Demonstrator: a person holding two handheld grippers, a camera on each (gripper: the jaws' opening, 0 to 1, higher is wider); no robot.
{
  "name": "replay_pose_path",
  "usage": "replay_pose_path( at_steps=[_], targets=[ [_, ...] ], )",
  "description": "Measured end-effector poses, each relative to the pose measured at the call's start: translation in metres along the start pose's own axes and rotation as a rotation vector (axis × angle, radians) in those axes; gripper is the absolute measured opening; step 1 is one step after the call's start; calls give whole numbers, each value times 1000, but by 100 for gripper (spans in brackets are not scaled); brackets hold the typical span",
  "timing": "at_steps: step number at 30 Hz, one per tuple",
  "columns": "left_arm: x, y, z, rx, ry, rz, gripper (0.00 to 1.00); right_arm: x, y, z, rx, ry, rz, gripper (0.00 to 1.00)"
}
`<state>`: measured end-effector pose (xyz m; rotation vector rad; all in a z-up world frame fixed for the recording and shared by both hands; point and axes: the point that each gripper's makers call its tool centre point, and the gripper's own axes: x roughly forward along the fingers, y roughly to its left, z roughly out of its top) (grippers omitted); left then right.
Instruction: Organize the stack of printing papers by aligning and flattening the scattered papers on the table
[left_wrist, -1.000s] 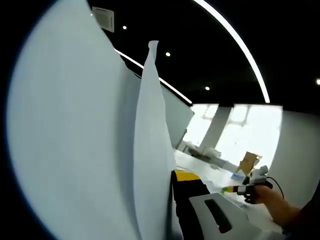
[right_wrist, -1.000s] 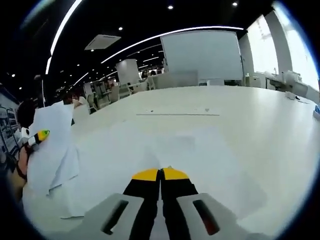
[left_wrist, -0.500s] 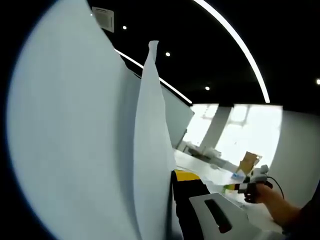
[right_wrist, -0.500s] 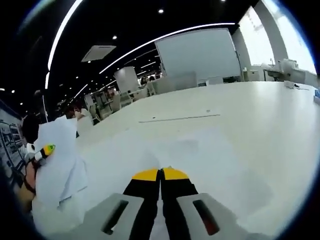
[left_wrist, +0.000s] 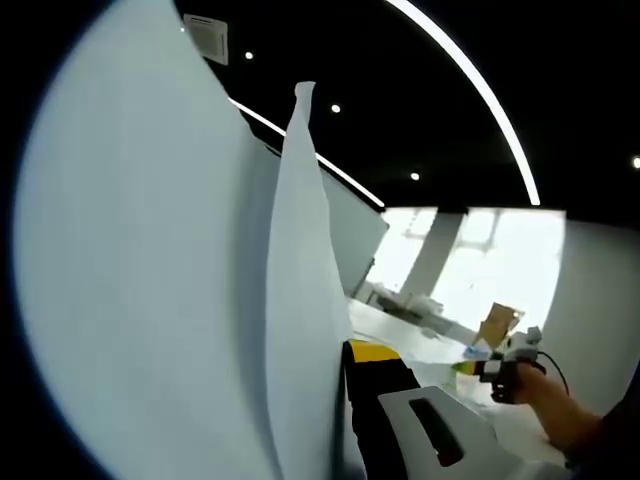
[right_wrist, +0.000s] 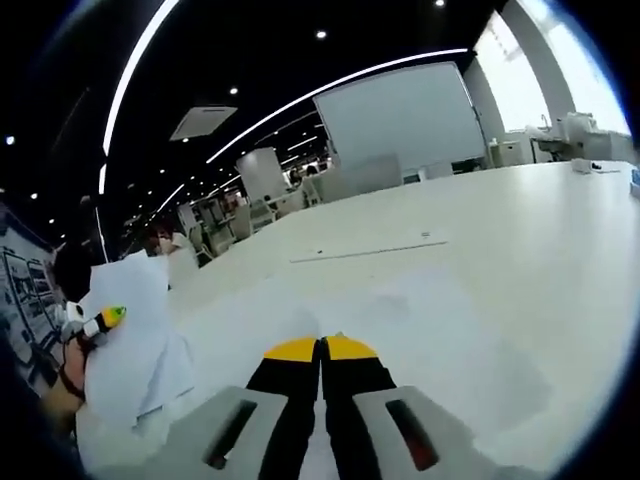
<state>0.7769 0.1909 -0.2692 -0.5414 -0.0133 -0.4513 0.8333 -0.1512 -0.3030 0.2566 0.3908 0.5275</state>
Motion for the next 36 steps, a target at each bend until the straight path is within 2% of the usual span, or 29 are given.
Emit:
replay_pose_path(
  at_steps=[20, 25, 36],
  targets=[
    [0, -5, -1, 5, 2, 1, 6, -1, 8, 22, 51, -95, 82, 0],
    [-1, -6, -1, 7, 3, 2, 6, -4, 13, 28, 109, -128, 114, 0],
    [-1, -9, -2, 15, 6, 4, 6, -5, 19, 34, 121, -144, 141, 0]
  ],
)
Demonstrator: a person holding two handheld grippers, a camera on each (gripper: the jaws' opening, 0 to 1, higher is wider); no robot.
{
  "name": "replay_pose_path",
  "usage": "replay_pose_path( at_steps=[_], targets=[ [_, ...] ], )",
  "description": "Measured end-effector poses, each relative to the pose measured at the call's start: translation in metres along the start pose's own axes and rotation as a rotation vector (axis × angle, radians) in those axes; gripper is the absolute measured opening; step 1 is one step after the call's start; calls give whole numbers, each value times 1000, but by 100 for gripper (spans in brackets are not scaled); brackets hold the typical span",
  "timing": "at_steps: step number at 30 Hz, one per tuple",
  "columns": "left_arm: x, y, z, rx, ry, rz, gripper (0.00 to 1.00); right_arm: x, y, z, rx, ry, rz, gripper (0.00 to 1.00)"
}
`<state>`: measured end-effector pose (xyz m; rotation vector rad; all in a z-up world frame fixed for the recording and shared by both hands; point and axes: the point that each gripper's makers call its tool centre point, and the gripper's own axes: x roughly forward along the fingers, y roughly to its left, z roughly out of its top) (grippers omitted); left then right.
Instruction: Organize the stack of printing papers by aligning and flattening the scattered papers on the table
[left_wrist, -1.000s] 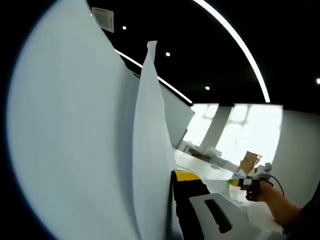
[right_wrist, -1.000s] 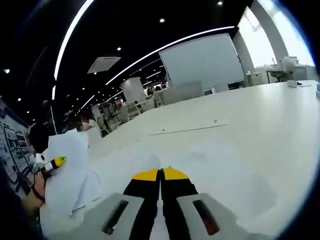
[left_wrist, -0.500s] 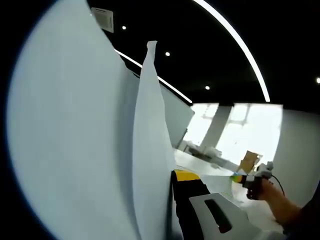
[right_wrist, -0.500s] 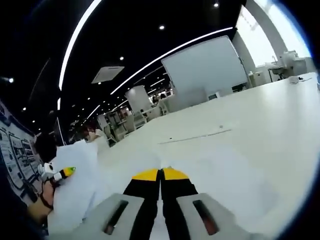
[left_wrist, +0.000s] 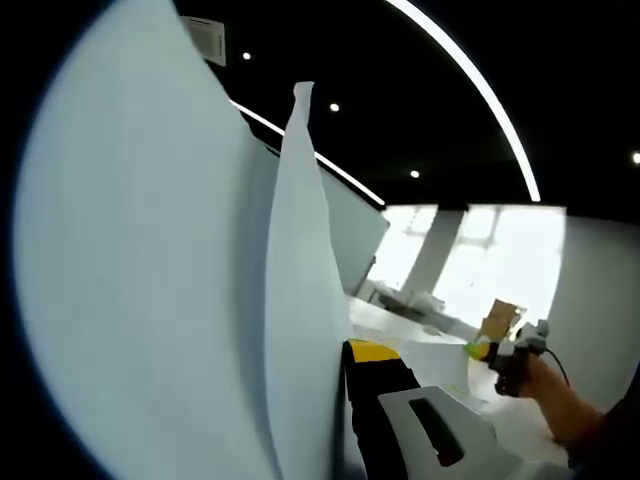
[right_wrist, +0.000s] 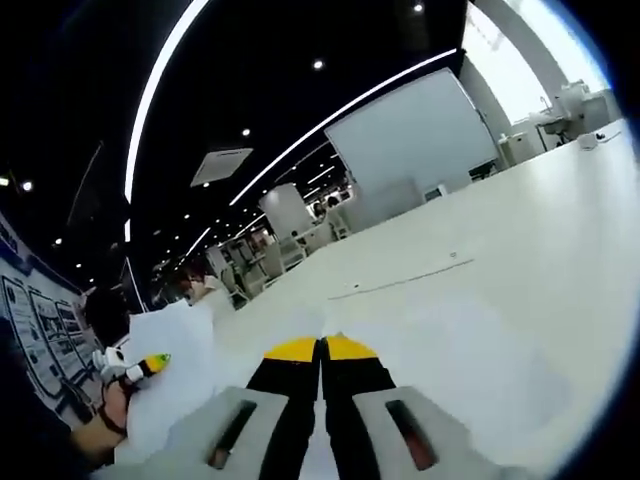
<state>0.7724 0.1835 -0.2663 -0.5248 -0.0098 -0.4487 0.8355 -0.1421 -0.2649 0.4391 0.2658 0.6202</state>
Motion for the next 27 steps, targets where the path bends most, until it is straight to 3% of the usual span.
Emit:
replay_pose_path(
  at_steps=[12, 27],
  targets=[
    [1, 8, 0, 9, 4, 3, 6, -7, 15, 21, 30, -99, 64, 0],
    [2, 11, -1, 9, 5, 5, 6, -11, 33, 32, -8, -160, 120, 0]
  ],
)
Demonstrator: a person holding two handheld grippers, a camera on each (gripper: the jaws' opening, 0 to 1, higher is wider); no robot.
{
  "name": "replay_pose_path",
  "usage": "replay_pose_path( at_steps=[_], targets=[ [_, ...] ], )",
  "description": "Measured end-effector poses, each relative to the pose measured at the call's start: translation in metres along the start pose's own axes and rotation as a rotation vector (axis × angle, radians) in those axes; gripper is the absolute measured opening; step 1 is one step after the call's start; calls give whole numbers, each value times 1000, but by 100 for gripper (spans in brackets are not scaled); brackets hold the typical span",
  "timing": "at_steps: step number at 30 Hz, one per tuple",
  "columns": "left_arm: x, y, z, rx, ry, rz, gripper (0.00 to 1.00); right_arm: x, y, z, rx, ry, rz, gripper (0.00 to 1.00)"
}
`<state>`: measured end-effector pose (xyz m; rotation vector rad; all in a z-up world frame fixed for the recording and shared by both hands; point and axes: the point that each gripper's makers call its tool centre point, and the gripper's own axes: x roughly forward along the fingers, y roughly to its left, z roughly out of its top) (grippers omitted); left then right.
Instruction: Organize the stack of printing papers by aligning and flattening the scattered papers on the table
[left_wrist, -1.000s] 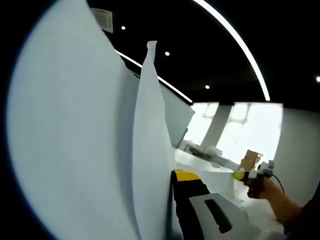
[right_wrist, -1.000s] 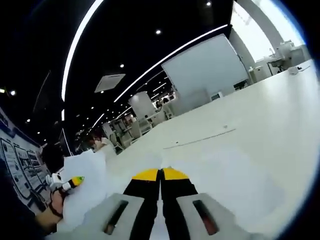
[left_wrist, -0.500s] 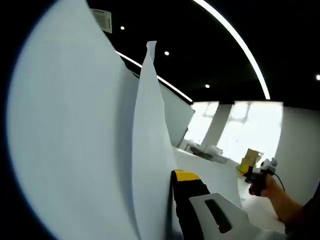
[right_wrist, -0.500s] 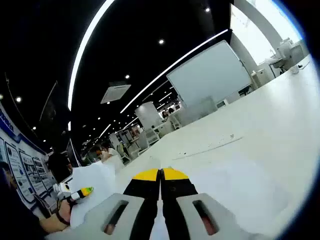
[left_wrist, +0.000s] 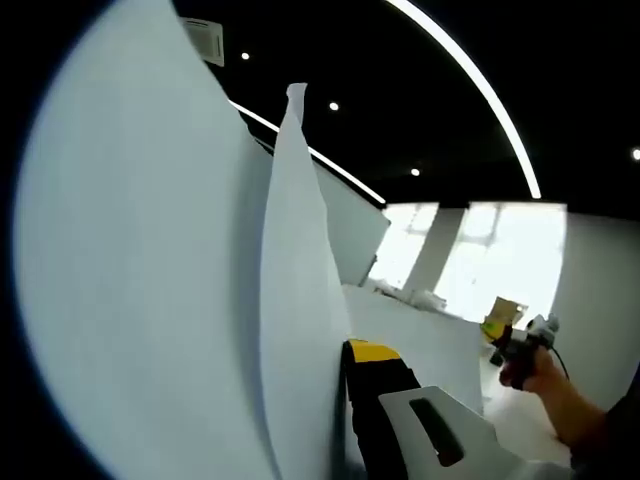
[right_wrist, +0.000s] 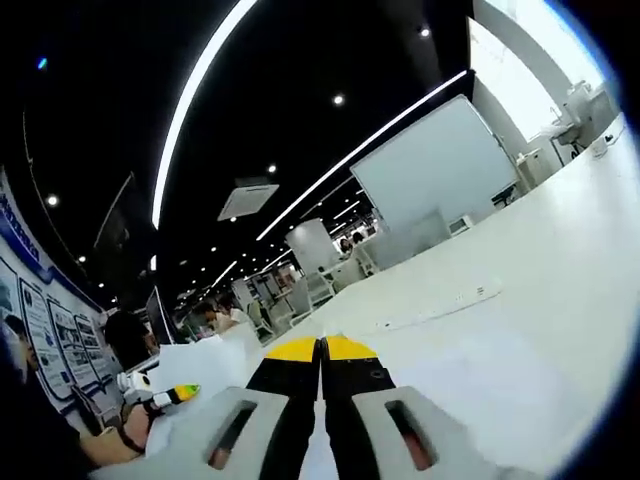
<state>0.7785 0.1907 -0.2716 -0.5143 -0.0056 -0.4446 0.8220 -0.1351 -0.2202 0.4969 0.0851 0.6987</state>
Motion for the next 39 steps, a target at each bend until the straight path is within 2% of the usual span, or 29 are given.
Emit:
replay_pose_path(
  at_steps=[6, 24, 39],
  targets=[
    [0, 0, 0, -3, 0, 0, 6, 1, 9, 3, -12, -16, 26, 0],
    [1, -3, -3, 26, 9, 9, 6, 1, 26, 20, 33, -70, 76, 0],
    [0, -4, -2, 20, 7, 5, 6, 3, 48, 31, 42, -83, 103, 0]
  ],
)
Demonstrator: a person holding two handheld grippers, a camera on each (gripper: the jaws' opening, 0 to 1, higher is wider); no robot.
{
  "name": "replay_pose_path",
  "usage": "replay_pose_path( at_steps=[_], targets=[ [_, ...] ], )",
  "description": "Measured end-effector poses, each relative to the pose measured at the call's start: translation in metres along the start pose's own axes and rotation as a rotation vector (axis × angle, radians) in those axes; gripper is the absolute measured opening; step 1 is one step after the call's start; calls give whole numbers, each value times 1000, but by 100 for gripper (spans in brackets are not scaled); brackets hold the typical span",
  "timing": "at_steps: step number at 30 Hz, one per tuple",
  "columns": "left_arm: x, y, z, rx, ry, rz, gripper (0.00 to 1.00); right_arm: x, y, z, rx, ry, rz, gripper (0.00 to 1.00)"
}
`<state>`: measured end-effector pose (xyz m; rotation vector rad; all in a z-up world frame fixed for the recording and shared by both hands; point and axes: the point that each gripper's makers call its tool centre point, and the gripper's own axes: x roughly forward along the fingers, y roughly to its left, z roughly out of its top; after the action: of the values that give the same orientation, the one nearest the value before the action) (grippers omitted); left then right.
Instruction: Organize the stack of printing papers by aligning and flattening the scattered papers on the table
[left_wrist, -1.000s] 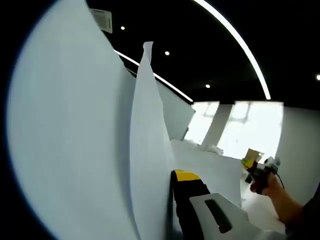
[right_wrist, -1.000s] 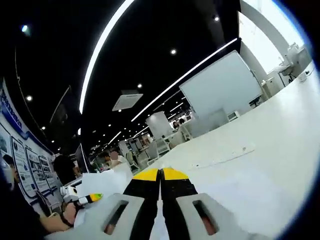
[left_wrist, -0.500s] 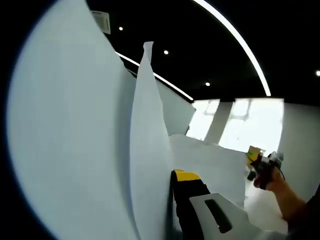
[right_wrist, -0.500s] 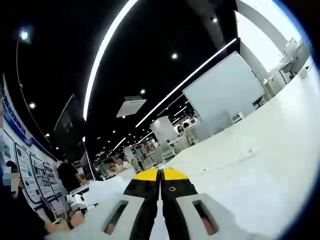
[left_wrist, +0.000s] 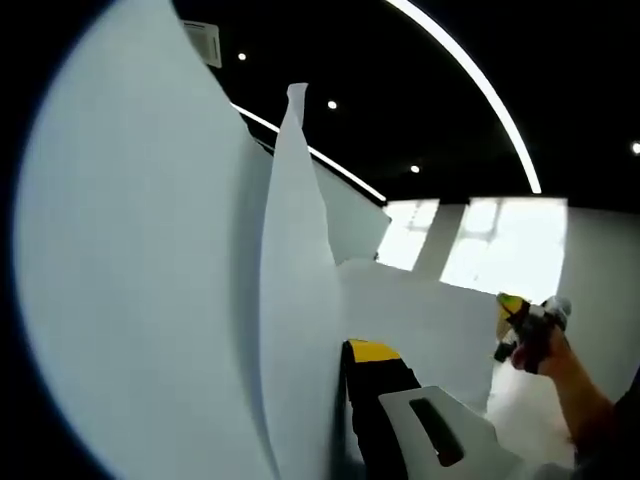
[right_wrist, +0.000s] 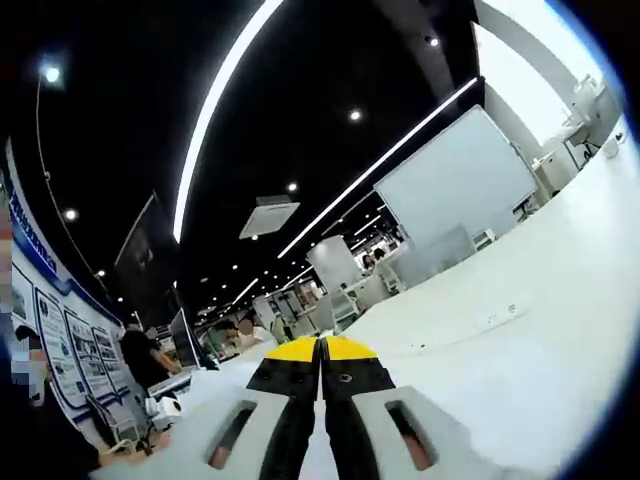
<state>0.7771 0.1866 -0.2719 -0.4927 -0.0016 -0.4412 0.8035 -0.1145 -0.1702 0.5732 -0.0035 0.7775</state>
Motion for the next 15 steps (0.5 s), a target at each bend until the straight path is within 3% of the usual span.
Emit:
replay_pose_path(
  at_steps=[15],
  targets=[
    [0, 1, 0, -1, -1, -1, 7, 4, 17, 19, 70, -38, 41, 0]
  ],
)
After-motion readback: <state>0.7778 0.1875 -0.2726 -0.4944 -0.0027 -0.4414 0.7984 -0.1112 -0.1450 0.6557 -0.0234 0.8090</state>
